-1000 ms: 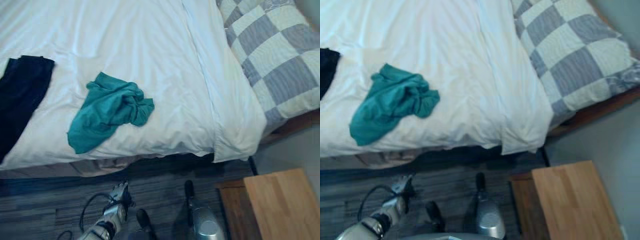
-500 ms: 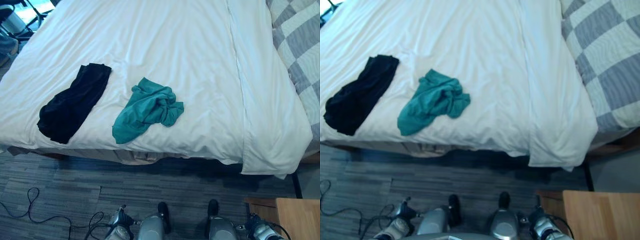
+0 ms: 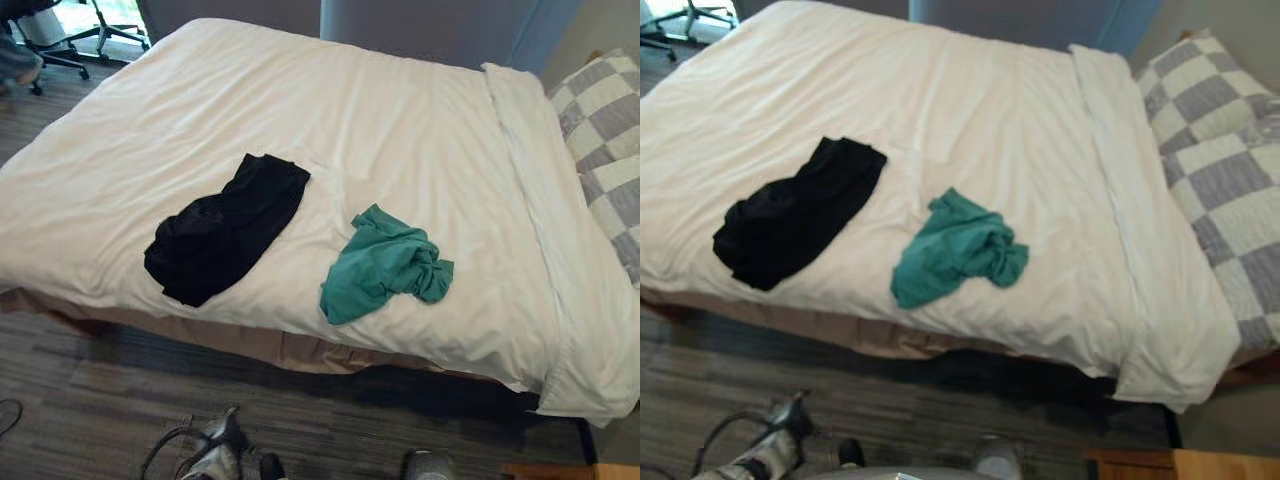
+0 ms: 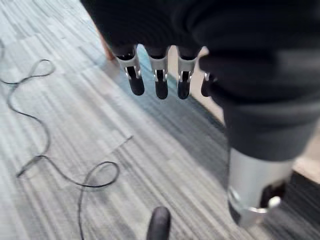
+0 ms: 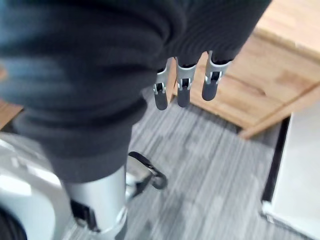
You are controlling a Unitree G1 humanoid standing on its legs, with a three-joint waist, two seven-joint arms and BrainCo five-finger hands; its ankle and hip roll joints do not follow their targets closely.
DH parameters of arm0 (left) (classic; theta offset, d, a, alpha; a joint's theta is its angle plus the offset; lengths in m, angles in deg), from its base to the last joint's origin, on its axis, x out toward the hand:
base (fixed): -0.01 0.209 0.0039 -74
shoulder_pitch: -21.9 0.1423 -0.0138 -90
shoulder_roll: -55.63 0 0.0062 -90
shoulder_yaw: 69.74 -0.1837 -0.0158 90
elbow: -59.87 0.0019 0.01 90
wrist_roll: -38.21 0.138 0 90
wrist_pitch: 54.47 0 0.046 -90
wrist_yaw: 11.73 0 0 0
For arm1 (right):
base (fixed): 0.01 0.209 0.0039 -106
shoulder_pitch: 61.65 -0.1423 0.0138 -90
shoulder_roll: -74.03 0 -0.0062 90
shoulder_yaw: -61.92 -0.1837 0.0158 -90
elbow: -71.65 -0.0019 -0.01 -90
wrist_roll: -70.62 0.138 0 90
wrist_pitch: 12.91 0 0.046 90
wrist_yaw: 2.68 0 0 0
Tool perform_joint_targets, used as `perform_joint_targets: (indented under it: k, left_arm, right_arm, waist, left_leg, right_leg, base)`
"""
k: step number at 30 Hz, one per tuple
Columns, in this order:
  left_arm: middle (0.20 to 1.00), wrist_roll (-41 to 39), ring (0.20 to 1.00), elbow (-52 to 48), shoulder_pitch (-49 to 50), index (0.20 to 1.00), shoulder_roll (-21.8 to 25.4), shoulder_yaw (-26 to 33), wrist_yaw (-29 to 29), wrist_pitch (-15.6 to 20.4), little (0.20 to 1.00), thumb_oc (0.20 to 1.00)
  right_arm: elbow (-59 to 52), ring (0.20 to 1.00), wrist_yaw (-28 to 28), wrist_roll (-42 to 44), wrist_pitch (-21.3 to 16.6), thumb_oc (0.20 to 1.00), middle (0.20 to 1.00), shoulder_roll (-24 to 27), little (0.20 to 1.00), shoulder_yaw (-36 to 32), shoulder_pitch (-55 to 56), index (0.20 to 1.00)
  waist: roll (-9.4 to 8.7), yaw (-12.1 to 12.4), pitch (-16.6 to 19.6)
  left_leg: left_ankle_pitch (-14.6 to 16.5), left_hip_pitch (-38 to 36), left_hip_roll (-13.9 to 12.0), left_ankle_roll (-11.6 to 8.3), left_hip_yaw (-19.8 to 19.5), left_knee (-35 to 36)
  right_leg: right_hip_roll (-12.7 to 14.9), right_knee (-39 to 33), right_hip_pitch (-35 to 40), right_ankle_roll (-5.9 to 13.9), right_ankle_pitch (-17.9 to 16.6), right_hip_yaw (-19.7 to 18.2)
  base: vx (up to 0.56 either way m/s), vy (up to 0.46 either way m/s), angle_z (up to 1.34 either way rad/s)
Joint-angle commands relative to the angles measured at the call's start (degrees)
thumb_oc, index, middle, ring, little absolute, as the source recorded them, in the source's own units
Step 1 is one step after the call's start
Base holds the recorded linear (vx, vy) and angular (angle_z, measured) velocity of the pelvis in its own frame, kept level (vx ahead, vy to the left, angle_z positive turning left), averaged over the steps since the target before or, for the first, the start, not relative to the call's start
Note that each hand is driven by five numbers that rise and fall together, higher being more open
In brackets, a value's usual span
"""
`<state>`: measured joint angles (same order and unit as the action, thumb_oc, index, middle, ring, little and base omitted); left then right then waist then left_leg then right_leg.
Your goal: Tidy up the quilt and then pick up the clothes from the bed and put them into the laundry hamper.
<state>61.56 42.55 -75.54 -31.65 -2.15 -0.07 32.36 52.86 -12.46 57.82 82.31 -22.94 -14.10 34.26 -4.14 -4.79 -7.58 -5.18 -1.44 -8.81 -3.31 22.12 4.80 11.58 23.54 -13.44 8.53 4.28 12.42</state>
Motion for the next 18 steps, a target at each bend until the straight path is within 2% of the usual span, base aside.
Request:
perform_joint_targets:
  k: [1,2,3,4,5,6,7,8,10,11,12,13,14,15,16,17,18]
  left_arm:
    - [1.0,1.9,1.0,1.15,-0.64,1.0,0.34,3.4,-0.58,-2.64,1.0,1.0]
    - [1.0,0.66,1.0,1.48,-0.46,1.0,-0.32,3.85,-0.44,-0.92,1.0,1.0]
    - [1.0,0.63,1.0,1.56,-0.49,1.0,-0.37,3.8,-0.4,-0.84,1.0,1.0]
    - [1.0,0.0,1.0,1.06,-0.48,1.0,-1.23,3.91,0.27,-0.36,1.0,1.0]
    - [1.0,-1.42,1.0,0.02,-0.69,1.0,-2.25,3.97,0.89,0.08,1.0,1.0]
    - [1.0,-3.57,1.0,-1.2,-1.26,1.0,-3.31,4.83,2.1,0.76,1.0,1.0]
    - [1.0,-4.81,1.0,-1.75,-1.4,1.0,-3.6,4.88,2.73,0.67,1.0,1.0]
    - [1.0,-5.81,1.0,-3.74,-2.71,1.0,-4.11,3.67,3.58,1.22,1.0,1.0]
    - [1.0,-4.76,1.0,-5.01,-3.15,1.0,-5.39,1.39,2.68,1.92,1.0,1.0]
    - [1.0,-4.21,1.0,-5.21,-3.28,1.0,-5.64,0.49,2.26,2.08,1.0,1.0]
    - [1.0,-4.21,1.0,-5.21,-3.26,1.0,-5.66,0.48,2.26,2.08,1.0,1.0]
    - [1.0,-3.52,1.0,-5.8,-3.78,1.0,-5.93,-1.24,2.41,2.98,1.0,1.0]
    - [1.0,-3.09,1.0,-6.09,-3.96,1.0,-5.64,-1.91,3.37,2.37,1.0,1.0]
    - [1.0,-3.05,1.0,-5.64,-4.12,1.0,-5.75,-2.4,3.49,2.82,1.0,1.0]
    - [1.0,-3.05,1.0,-5.62,-4.14,1.0,-5.75,-2.4,3.49,2.83,1.0,1.0]
    - [1.0,-1.69,1.0,-5.21,-5.24,1.0,-6.86,-4.53,2.87,2.9,1.0,1.0]
    - [1.0,0.59,1.0,-5.49,-5.8,1.0,-6.93,-6.85,1.82,2.83,1.0,1.0]
  right_arm:
    - [2.02,1.0,-1.78,0.26,0.24,1.0,1.0,4.22,1.0,3.03,-9.98,1.0]
    - [1.4,1.0,-1.53,0.81,-0.37,1.0,1.0,4.41,1.0,2.58,-9.23,1.0]
    - [1.37,1.0,-1.51,0.81,-0.38,1.0,1.0,4.45,1.0,2.54,-9.19,1.0]
    - [1.25,1.0,-1.74,1.11,-0.29,1.0,1.0,4.58,1.0,3.09,-10.07,1.0]
    - [0.98,1.0,-1.85,1.01,-0.5,1.0,1.0,5.21,1.0,3.4,-11.18,1.0]
    - [1.78,1.0,-2.12,-0.22,0.18,1.0,1.0,5.56,1.0,4.09,-11.7,1.0]
    - [2.04,1.0,-2.49,-0.43,0.44,1.0,1.0,5.87,1.0,4.31,-12.06,1.0]
    - [3.3,1.0,-3.19,-1.4,0.9,1.0,1.0,6.66,1.0,4.31,-12.61,1.0]
    - [3.34,1.0,-3.29,-1.31,1.31,1.0,1.0,6.53,1.0,3.71,-13.1,1.0]
    - [2.64,1.0,-3.19,-1.02,1.14,1.0,1.0,6.59,1.0,3.5,-13.37,1.0]
    - [2.62,1.0,-3.18,-1.02,1.14,1.0,1.0,6.61,1.0,3.5,-13.34,1.0]
    - [-0.16,1.0,-2.99,-0.27,-0.07,1.0,1.0,6.43,1.0,3.88,-14.32,1.0]
    - [-1.2,1.0,-3.46,-0.09,-0.51,1.0,1.0,6.57,1.0,4.46,-14.37,1.0]
    - [-1.15,1.0,-3.28,0.08,-0.96,1.0,1.0,6.28,1.0,4.6,-14.13,1.0]
    - [-1.14,1.0,-3.28,0.08,-0.96,1.0,1.0,6.27,1.0,4.59,-14.15,1.0]
    - [-0.87,1.0,-2.97,0.2,-0.79,1.0,1.0,5.92,1.0,3.63,-14.16,1.0]
    - [-0.71,1.0,-2.53,-0.1,-0.01,1.0,1.0,4.55,1.0,2.71,-14.71,1.0]
  waist:
    - [-0.51,-2.3,-6.18]
    - [-0.26,-1.27,-6.64]
    - [-0.22,-1.34,-6.81]
    - [0.23,-1.32,-6.73]
    - [0.45,-1.33,-7.11]
    - [0.65,0.11,-8.29]
    - [0.59,0.67,-9.14]
    - [0.32,1.47,-9.65]
    - [1.97,0.49,-8.18]
    - [2.49,-0.15,-7.15]
    - [2.4,-0.03,-7.24]
    - [3.53,-0.16,-5.27]
    - [3.57,0.56,-5.06]
    - [3.64,0.91,-4.84]
    - [3.63,0.86,-4.72]
    - [3.95,-0.05,-4.14]
    - [3.1,-0.8,-3.84]
  left_leg:
    - [8.44,-2.98,2.32,-1.54,0.58,-0.33]
    - [11.28,-2.93,3.47,-1.38,-0.66,-4.24]
    - [11.65,-2.88,3.36,-1.38,-0.8,-4.76]
    - [13.4,-1.83,4.65,-1.56,-1.04,-9.86]
    - [11.99,1.91,4.32,-2.87,-0.36,-17.74]
    - [8.78,5.74,2.81,-5.29,-0.4,-27.63]
    - [7.57,9.6,1.42,-7.18,-1.89,-36.3]
    - [6.82,13.76,-0.52,-8.29,-4.6,-41.65]
    - [7.45,10.99,-5.98,-6.89,-4.37,-32.34]
    - [7.91,8.31,-7.45,-6.35,-3.73,-26.68]
    - [7.8,7.96,-7.32,-6.33,-3.52,-26.37]
    - [4.56,4.9,-9.24,-6.56,-7.4,-11.79]
    - [3.06,4.11,-9.68,-7.01,-12.88,-8.18]
    - [4.83,3.49,-9.24,-7.12,-17.66,-7.55]
    - [4.71,3.7,-9.2,-7.1,-17.73,-7.52]
    - [6.37,2.8,-8.62,-7.79,-18.65,-6.76]
    - [8.91,0.47,-5.6,-7.12,-15.36,-5.87]
  right_leg:
    - [-9.42,-17.87,7.58,-0.1,-0.44,-2.59]
    - [-8.44,-19.26,9.82,-0.95,1.82,-0.74]
    - [-8.45,-19.31,10.07,-0.95,1.89,-0.62]
    - [-8.17,-20.13,10.89,-2.76,1.85,-1.0]
    - [-7.92,-21.09,10.6,-3.53,0.72,-1.96]
    - [-6.38,-22.24,12.34,-4.5,1.1,-0.93]
    - [-6.01,-22.98,13.43,-5.65,1.25,-1.1]
    - [-4.34,-25.33,15.28,-4.94,0.84,-0.84]
    - [-1.95,-26.97,15.65,-2.44,0.73,-0.88]
    - [-0.52,-27.45,15.68,-1.3,0.53,-1.41]
    - [-0.41,-27.47,15.8,-1.27,0.53,-1.53]
    - [2.22,-28.29,15.11,1.42,-0.32,-4.26]
    - [3.09,-28.4,14.13,1.93,-0.78,-6.31]
    - [3.92,-28.33,13.86,2.45,-1.15,-7.81]
    - [3.95,-28.36,13.7,2.45,-1.24,-7.78]
    - [5.77,-28.49,15.08,3.6,-2.73,-7.12]
    - [8.67,-27.61,13.75,5.09,-7.06,-8.24]
  base:
    - [0.29,0.351,-0.04]
    - [0.21,0.232,-0.02]
    - [0.18,0.191,0.0]
    - [0.07,0.114,0.19]
    - [0.13,0.198,0.4]
    - [0.04,0.131,0.53]
    - [0.12,0.271,0.32]
    - [0.13,0.366,-0.03]
    - [0.21,0.555,-0.18]
    - [0.16,0.4,-0.15]
    - [0.25,0.746,-0.25]
    - [0.22,0.75,-0.38]
    - [0.26,0.942,-0.38]
    - [0.09,0.409,-0.46]
    - [0.11,0.424,-0.7]
    - [0.16,0.619,-0.78]
    - [0.1,0.926,-0.55]
